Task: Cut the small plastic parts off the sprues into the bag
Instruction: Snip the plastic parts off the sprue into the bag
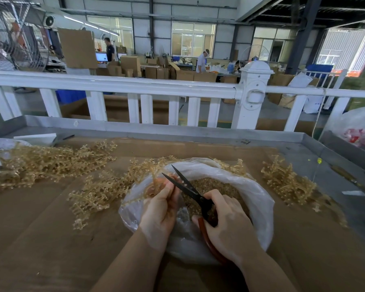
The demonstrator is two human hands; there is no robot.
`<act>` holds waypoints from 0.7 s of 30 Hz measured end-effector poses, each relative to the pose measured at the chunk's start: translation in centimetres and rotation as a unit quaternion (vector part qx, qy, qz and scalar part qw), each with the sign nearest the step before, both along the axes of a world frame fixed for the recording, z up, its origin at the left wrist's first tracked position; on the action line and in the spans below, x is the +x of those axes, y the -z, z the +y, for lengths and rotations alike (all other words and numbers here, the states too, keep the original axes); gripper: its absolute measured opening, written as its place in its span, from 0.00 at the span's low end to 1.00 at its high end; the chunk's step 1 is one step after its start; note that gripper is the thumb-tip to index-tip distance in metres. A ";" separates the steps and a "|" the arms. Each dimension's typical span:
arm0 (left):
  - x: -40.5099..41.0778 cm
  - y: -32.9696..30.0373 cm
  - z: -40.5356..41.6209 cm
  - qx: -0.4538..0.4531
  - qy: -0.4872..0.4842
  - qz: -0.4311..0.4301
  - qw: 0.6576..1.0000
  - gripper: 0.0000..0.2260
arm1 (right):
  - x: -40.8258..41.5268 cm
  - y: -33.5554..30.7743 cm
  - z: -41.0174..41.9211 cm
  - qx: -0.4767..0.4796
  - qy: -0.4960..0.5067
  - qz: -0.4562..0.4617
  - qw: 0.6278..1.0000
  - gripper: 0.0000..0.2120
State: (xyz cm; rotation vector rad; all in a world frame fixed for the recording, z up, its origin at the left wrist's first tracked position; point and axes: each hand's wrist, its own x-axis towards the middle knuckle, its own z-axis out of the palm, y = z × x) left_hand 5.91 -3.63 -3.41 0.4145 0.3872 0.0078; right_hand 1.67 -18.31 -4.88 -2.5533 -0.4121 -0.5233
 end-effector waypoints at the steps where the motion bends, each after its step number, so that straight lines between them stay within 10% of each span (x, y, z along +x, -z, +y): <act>1: 0.0 0.0 0.0 0.003 0.000 0.002 1.000 0.07 | 0.0 0.0 0.0 -0.001 -0.001 0.000 1.000 0.18; 21: 0.4 0.6 0.1 0.049 -0.012 -0.003 0.999 0.04 | 0.4 0.2 0.1 -0.016 0.002 -0.068 0.998 0.18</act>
